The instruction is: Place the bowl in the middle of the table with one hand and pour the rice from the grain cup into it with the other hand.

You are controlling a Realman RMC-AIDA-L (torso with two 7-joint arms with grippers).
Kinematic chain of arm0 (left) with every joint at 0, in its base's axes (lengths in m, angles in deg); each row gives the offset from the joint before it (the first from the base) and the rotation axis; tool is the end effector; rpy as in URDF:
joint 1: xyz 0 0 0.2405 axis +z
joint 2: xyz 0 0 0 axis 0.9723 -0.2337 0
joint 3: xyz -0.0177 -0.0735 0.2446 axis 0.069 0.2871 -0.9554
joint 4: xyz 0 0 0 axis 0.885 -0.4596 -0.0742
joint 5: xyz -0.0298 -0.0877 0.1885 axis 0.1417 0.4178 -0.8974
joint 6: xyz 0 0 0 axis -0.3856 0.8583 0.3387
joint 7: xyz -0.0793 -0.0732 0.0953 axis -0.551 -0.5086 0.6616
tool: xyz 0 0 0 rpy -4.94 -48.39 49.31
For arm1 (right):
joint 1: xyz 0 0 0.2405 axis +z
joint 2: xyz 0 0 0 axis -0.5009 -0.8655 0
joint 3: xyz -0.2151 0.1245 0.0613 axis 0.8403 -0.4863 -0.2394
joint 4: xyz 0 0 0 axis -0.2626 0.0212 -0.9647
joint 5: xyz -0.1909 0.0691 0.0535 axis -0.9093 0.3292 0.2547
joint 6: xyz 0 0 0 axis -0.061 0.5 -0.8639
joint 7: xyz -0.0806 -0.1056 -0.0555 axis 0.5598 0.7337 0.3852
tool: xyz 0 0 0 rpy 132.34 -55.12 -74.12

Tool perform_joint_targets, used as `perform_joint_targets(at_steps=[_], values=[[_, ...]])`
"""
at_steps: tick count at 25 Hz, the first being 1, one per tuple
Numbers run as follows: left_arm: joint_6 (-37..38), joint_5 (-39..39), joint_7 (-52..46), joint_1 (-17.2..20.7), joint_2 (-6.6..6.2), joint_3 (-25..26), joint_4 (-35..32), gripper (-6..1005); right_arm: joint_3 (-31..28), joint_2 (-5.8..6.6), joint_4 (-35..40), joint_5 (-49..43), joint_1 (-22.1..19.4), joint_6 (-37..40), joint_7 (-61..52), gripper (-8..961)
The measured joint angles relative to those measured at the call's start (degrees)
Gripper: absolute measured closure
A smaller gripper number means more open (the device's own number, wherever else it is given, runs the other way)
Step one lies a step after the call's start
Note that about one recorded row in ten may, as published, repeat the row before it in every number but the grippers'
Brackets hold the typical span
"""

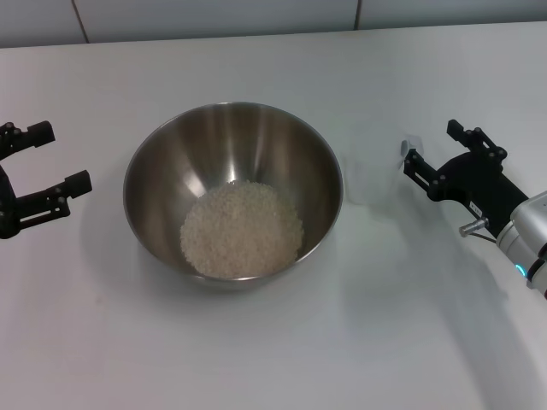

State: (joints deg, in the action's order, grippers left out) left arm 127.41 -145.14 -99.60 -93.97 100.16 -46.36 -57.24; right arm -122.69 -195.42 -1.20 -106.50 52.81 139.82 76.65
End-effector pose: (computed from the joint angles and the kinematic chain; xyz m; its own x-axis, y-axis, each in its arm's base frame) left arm -0.3026 0.2809 0.0755 0.7950 0.0953 0.5991 0.3924 -0.8340 -0.3880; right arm 0.3285 0.3072 -0.0625 0.7984 -0.1065 -0.5927 -0.5873 -0.3551 -0.7273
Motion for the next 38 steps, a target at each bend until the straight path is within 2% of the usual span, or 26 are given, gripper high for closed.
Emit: perform_joint_targets(at_steps=[11, 14, 21, 34, 38], values=[[0.0, 0.0, 0.0, 0.0, 0.0, 0.0, 0.2, 153, 0.1, -0.09, -0.1, 0.0, -0.5, 0.2, 0.1, 202], [0.0, 0.0, 0.0, 0.0, 0.0, 0.1, 0.3, 153, 0.2, -0.11, -0.2, 0.0, -0.9, 0.8, 0.1, 203], [0.0, 0.1, 0.0, 0.0, 0.0, 0.0, 0.4, 153, 0.5, -0.18, -0.5, -0.1, -4.4, 5.8, 0.0, 203], [-0.3, 0.3, 0.0, -0.6, 0.56, 0.1, 0.9, 153, 3.6, -0.16, -3.8, -0.5, -9.3, 7.5, -0.7, 203], [-0.1, 0.5, 0.0, -0.6, 0.59, 0.2, 1.2, 153, 5.9, 0.41, -3.9, -0.5, -11.0, 14.2, -4.8, 203]])
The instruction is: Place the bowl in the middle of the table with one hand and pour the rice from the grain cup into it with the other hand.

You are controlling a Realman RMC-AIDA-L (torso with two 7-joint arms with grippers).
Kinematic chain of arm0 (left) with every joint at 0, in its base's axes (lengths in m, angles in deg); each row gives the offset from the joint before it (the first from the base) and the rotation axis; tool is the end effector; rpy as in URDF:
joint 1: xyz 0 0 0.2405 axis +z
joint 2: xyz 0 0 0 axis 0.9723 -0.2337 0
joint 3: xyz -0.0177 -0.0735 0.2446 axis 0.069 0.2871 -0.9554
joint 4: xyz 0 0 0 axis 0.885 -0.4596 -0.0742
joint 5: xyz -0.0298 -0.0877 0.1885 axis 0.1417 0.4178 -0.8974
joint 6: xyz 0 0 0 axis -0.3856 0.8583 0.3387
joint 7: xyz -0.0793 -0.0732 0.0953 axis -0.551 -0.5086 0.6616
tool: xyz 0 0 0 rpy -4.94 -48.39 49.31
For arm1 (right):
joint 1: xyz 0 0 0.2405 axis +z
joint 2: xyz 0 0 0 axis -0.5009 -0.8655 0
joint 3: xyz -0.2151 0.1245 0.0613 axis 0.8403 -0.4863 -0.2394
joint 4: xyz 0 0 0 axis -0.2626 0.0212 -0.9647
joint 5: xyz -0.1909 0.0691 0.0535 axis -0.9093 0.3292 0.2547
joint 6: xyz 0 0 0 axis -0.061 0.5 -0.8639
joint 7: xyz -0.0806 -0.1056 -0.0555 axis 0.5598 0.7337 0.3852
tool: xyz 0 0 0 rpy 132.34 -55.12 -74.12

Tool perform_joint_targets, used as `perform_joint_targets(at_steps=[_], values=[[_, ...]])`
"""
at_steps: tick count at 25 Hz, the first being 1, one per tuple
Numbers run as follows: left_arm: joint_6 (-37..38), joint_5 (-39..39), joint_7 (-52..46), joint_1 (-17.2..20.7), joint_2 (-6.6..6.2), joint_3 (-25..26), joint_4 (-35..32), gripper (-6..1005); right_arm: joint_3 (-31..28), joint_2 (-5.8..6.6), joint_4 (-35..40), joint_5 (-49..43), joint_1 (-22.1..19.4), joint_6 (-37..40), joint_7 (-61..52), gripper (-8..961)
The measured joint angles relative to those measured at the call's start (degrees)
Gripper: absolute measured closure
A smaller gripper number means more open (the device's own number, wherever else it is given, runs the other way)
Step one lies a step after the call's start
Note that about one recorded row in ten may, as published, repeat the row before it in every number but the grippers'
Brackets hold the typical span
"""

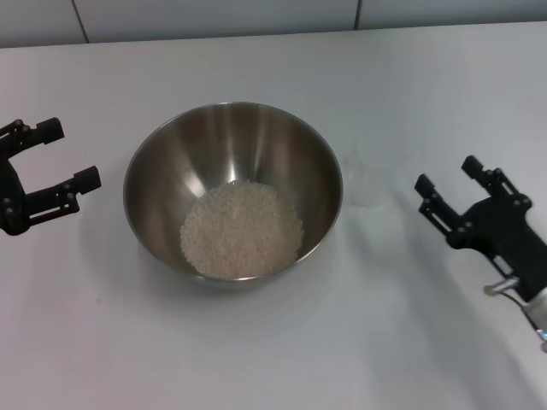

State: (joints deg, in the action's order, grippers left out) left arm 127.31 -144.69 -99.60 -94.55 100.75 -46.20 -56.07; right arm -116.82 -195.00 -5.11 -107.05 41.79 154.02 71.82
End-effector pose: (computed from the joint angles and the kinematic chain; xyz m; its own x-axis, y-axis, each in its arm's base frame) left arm -0.2991 0.2828 0.0695 0.7767 0.0978 0.6222 0.4038 -0.8355 -0.3727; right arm 0.3296 0.2396 -0.0618 0.6750 -0.0437 -0.7366 -0.6933 -0.3791 -0.6129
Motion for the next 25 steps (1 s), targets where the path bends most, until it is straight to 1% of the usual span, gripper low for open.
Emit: perform_joint_targets(at_steps=[1, 2, 3, 5, 7, 8, 9, 11, 12, 13, 14, 15, 16, 17, 19, 21, 22, 24, 25], values=[[0.1, 0.0, 0.0, 0.2, 0.01, 0.0, 0.0, 153, 2.0, 0.67, 1.8, 0.0, -0.3, 6.2, -3.9, 203], [0.1, 0.0, 0.0, 0.2, 0.01, 0.0, 0.0, 153, 2.0, 0.67, 1.8, 0.0, -0.3, 6.2, -3.9, 203], [0.2, 0.0, 0.0, 0.3, 0.01, 0.1, 0.0, 153, 3.3, 1.09, 3.3, 0.0, -0.2, 9.5, -6.4, 203], [0.4, 0.1, 0.0, 0.4, 0.02, 0.1, 0.0, 153, 7.1, 1.9, 8.8, 0.0, 1.2, 16.5, -13.7, 203], [1.0, 0.1, 0.0, 0.5, 0.01, 0.1, 0.0, 153, 10.6, 2.26, 15.3, -0.1, 3.4, 22.4, -20.8, 203], [1.3, 0.1, 0.0, 0.6, -0.02, 0.1, 0.0, 153, 13.6, 2.16, 21.8, -0.1, 5.9, 26.6, -26.5, 203], [1.6, 0.1, 0.0, 0.6, -0.07, 0.1, 0.0, 153, 13.6, 2.16, 21.8, -0.1, 5.9, 26.6, -26.5, 203], [2.0, 0.2, 0.0, 0.6, -0.1, 0.1, 0.0, 153, 16.5, 1.74, 27.4, -0.1, 8.5, 30.0, -30.4, 203], [2.0, 0.2, 0.0, 0.6, -0.1, 0.1, 0.0, 153, 19.0, 1.28, 31.3, -0.1, 10.8, 32.0, -32.1, 203], [2.4, 0.2, 0.0, 0.6, -0.15, 0.1, 0.0, 153, 20.1, 1.12, 32.5, -0.1, 11.7, 32.6, -32.4, 203], [2.4, 0.2, 0.0, 0.6, -0.15, 0.1, 0.0, 153, 20.1, 1.12, 32.5, -0.1, 11.7, 32.6, -32.4, 203], [4.0, 0.1, 0.0, 0.8, -0.44, -0.1, 0.0, 153, 21.4, 0.94, 33.7, 0.0, 12.9, 33.0, -32.5, 203], [4.1, 0.1, 0.0, 0.8, -0.47, -0.1, 0.0, 153, 23.1, 0.67, 35.4, 0.2, 15.0, 33.3, -32.6, 203], [4.1, 0.1, 0.0, 0.8, -0.47, -0.1, 0.0, 153, 23.1, 0.67, 35.4, 0.2, 15.0, 33.3, -32.6, 203], [4.7, -0.1, 0.0, 1.0, -0.58, -0.4, -0.1, 153, 24.1, 0.53, 36.3, 0.3, 16.8, 33.3, -32.6, 203], [4.9, -0.1, 0.0, 1.0, -0.58, -0.5, -0.2, 153, 25.6, 0.44, 36.7, 0.3, 19.6, 33.0, -32.6, 203], [4.9, -0.1, 0.0, 1.0, -0.58, -0.5, -0.2, 153, 26.4, 0.18, 36.7, 0.4, 21.7, 32.5, -32.6, 203], [6.8, -0.2, 0.8, 2.0, -0.32, -0.6, -0.1, 153, 27.2, -0.11, 36.5, 0.4, 24.0, 31.3, -32.1, 203], [6.8, -0.2, 0.8, 2.0, -0.32, -0.6, -0.1, 153, 27.2, -0.11, 36.5, 0.4, 24.0, 31.3, -32.1, 203]])
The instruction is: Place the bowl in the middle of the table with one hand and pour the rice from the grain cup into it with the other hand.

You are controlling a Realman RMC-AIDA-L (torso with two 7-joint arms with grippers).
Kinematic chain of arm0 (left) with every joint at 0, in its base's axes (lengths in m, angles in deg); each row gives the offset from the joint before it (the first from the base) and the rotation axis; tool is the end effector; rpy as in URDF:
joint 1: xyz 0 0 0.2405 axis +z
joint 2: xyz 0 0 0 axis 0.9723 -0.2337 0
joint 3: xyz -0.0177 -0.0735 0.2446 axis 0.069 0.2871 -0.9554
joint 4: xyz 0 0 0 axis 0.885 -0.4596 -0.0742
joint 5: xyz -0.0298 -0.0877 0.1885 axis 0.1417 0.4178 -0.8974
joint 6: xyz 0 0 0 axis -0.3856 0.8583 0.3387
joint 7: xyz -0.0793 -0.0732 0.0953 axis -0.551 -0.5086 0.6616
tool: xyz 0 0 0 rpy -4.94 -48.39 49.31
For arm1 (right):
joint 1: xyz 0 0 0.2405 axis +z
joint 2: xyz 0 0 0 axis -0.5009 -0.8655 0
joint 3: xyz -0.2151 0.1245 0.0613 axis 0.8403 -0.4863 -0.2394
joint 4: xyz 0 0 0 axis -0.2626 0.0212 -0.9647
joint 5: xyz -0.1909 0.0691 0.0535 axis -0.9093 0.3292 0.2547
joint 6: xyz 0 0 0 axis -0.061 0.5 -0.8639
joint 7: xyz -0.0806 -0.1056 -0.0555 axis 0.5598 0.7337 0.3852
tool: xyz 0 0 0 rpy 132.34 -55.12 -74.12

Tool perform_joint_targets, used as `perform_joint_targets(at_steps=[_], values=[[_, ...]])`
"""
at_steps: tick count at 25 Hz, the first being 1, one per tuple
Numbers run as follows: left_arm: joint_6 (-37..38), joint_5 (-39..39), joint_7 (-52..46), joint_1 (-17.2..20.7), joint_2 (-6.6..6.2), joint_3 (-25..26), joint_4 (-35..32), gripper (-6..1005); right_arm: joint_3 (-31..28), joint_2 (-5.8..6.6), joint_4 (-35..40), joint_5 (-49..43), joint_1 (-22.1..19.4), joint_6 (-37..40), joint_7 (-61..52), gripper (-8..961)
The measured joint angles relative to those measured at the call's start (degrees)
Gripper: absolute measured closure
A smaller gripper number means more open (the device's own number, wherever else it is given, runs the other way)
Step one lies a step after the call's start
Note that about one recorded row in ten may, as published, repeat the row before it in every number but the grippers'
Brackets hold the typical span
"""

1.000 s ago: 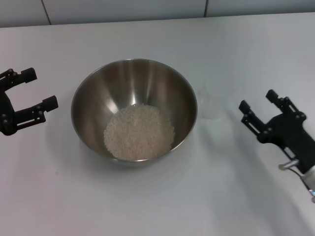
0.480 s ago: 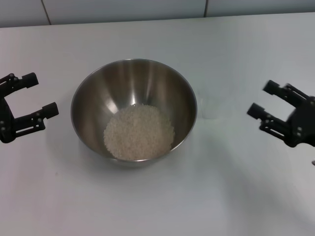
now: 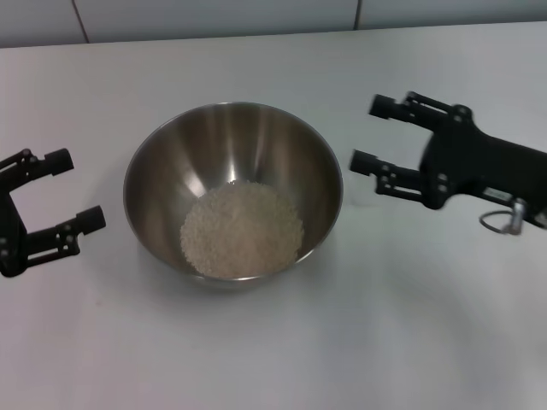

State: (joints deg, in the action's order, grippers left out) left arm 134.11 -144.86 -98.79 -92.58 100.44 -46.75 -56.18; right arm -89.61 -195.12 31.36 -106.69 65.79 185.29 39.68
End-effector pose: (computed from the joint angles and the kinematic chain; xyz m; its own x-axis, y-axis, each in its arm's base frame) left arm -0.2977 0.2596 0.0687 0.7635 0.0912 0.6394 0.3586 -0.8832 -0.3022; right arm 0.2572 0.3046 0.0015 0.6850 0.0666 -0.7255 -0.2570 -0.9097 -0.3261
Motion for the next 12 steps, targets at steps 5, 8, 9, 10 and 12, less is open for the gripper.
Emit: perform_joint_targets(at_steps=[5, 8, 9, 10, 12], values=[[0.3, 0.0, 1.4, 1.4, 0.23, 0.0, 0.1, 153, 2.1, -0.25, -1.9, 0.2, 3.1, -3.9, 0.7, 203], [0.2, 0.0, 1.4, 1.5, 0.24, 0.1, 0.1, 153, 2.3, -0.29, -3.8, 0.2, 3.5, -5.8, 2.4, 203], [0.1, 0.0, 1.5, 1.5, 0.25, 0.1, 0.1, 153, 2.3, -0.3, -4.3, 0.2, 3.5, -6.4, 3.0, 203], [0.1, 0.0, 1.5, 1.5, 0.25, 0.1, 0.1, 153, 2.3, -0.3, -4.8, 0.2, 3.4, -7.1, 3.7, 203], [-0.1, 0.0, 1.5, 1.5, 0.25, 0.2, 0.2, 153, 2.3, -0.3, -5.3, 0.2, 3.3, -7.8, 4.2, 203]])
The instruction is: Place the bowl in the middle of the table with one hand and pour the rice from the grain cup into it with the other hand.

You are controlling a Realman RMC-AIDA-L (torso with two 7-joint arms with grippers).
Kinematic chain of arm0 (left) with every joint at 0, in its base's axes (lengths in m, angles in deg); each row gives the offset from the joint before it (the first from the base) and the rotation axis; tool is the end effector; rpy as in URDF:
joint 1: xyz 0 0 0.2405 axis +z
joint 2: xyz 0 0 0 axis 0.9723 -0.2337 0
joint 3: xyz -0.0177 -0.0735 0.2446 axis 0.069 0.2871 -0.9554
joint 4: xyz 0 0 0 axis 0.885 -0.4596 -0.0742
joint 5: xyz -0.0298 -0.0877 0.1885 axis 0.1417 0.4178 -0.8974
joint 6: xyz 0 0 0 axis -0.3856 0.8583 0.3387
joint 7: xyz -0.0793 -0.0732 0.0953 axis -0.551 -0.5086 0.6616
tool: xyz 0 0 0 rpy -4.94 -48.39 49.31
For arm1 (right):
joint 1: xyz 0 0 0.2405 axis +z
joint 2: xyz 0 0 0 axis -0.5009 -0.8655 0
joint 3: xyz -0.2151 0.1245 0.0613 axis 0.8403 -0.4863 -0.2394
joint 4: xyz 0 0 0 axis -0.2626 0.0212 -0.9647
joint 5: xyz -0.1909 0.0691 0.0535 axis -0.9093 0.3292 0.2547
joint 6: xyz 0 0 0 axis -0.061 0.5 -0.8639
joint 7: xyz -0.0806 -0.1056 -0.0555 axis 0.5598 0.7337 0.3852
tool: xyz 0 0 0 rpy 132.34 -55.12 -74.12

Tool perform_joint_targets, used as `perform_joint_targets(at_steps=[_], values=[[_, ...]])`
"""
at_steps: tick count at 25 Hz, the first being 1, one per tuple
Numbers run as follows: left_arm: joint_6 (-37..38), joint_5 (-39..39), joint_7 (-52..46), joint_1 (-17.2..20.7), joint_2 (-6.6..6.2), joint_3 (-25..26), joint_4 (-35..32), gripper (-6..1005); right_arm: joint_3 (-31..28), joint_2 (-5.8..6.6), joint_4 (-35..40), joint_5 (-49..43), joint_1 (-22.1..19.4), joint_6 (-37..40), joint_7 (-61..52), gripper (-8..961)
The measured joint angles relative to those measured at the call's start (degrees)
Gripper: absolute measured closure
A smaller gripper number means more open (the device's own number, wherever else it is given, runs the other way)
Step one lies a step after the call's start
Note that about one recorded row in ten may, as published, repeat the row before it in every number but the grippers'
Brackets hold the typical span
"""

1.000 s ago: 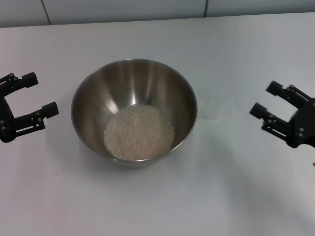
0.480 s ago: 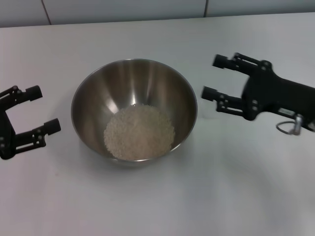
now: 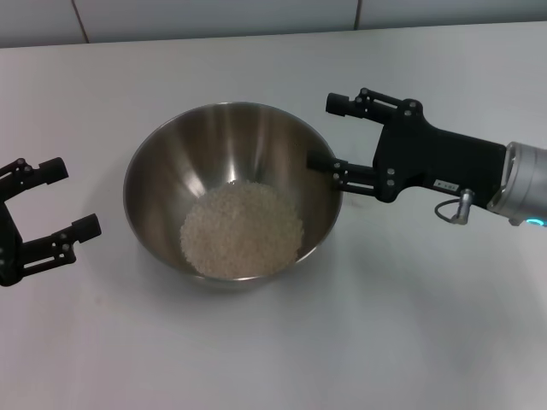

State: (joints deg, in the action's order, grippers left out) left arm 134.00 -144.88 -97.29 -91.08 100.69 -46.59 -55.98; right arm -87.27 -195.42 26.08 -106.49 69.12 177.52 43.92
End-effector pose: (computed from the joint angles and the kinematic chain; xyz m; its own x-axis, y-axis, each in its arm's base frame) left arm -0.3043 0.2516 0.0670 0.7661 0.0913 0.6363 0.3674 -0.8744 -0.3169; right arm 0.2394 0.3231 -0.0244 0.7213 0.0951 -0.6860 -0.2086 -0.9147 -0.3461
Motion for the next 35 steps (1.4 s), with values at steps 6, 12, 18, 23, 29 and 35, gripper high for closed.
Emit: perform_joint_targets(at_steps=[6, 12, 18, 23, 29, 35], values=[[0.0, 0.0, 0.1, -0.1, -0.13, 0.0, 0.0, 153, -0.2, 0.0, -0.8, 0.0, -0.7, -1.1, 0.5, 203], [-0.3, -0.3, 0.7, -3.0, 0.14, -2.5, 1.1, 153, -0.4, -0.06, -0.9, 0.0, -1.2, -1.2, 0.5, 203], [-0.9, -1.7, 0.8, -5.2, 0.16, -3.3, 2.5, 153, -0.5, -0.09, -1.0, 0.0, -1.7, -1.2, 0.6, 203], [-1.1, -2.0, 0.8, -5.8, 0.2, -3.3, 2.8, 153, -0.6, -0.09, -1.3, 0.1, -1.9, -1.2, 1.1, 203], [-1.2, -2.0, 0.8, -5.8, 0.18, -3.3, 2.8, 153, -0.6, -0.09, -1.3, 0.1, -1.9, -1.2, 1.1, 203], [-1.2, -2.0, 0.8, -6.1, 0.22, -3.7, 2.8, 153, -0.6, -0.09, -1.4, 0.2, -2.0, -1.2, 1.1, 203]])
